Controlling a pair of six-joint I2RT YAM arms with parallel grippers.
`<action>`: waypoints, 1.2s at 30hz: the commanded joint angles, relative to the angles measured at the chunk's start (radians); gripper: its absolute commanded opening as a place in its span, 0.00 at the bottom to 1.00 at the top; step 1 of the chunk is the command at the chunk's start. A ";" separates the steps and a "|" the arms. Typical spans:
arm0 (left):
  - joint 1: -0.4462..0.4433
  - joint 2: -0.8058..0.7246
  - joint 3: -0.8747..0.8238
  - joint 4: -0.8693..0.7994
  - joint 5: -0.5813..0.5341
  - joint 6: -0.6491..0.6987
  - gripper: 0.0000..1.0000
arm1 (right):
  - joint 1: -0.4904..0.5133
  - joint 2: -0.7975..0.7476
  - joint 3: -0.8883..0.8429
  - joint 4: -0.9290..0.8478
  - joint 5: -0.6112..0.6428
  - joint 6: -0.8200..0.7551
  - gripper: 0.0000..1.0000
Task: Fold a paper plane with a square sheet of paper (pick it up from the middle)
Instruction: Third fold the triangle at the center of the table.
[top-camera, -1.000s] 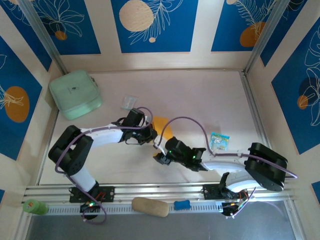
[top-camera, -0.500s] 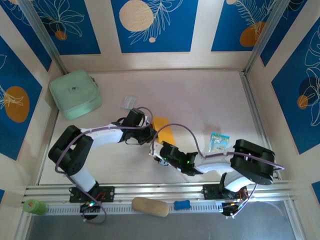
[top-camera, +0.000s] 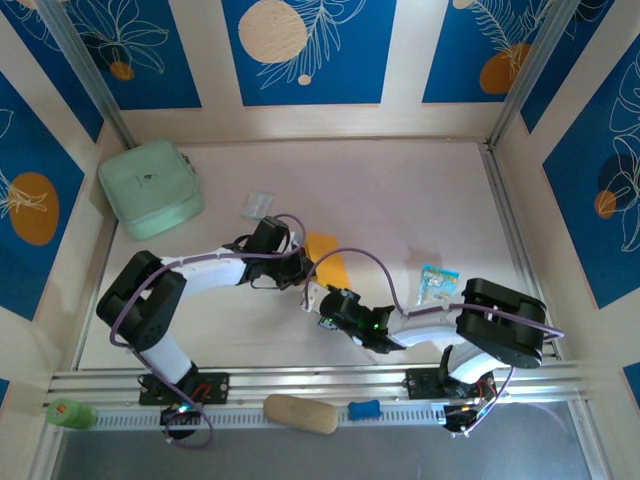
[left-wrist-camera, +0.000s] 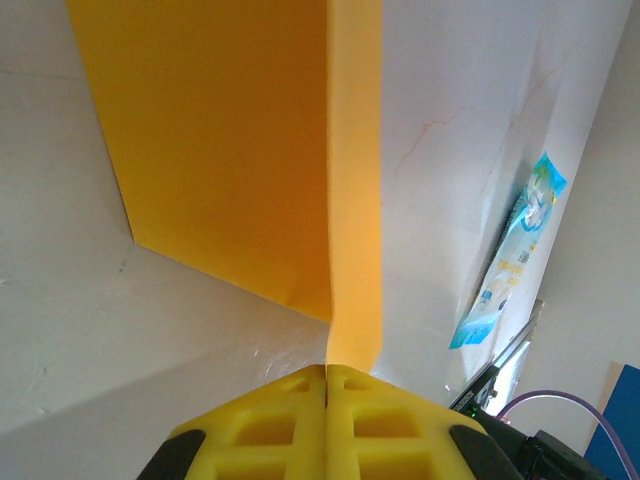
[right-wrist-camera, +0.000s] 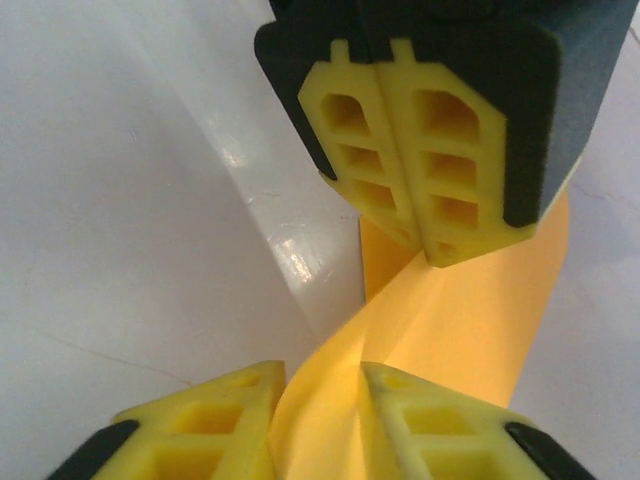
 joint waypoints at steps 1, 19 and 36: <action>0.009 -0.031 -0.010 -0.003 0.013 -0.009 0.00 | 0.001 -0.031 -0.010 0.029 0.032 0.019 0.19; 0.030 -0.134 0.027 -0.181 -0.124 0.067 0.39 | -0.077 -0.127 0.037 -0.183 -0.315 0.233 0.03; 0.086 -0.278 0.027 -0.296 -0.246 0.136 0.45 | -0.315 0.028 0.150 -0.203 -1.047 0.706 0.03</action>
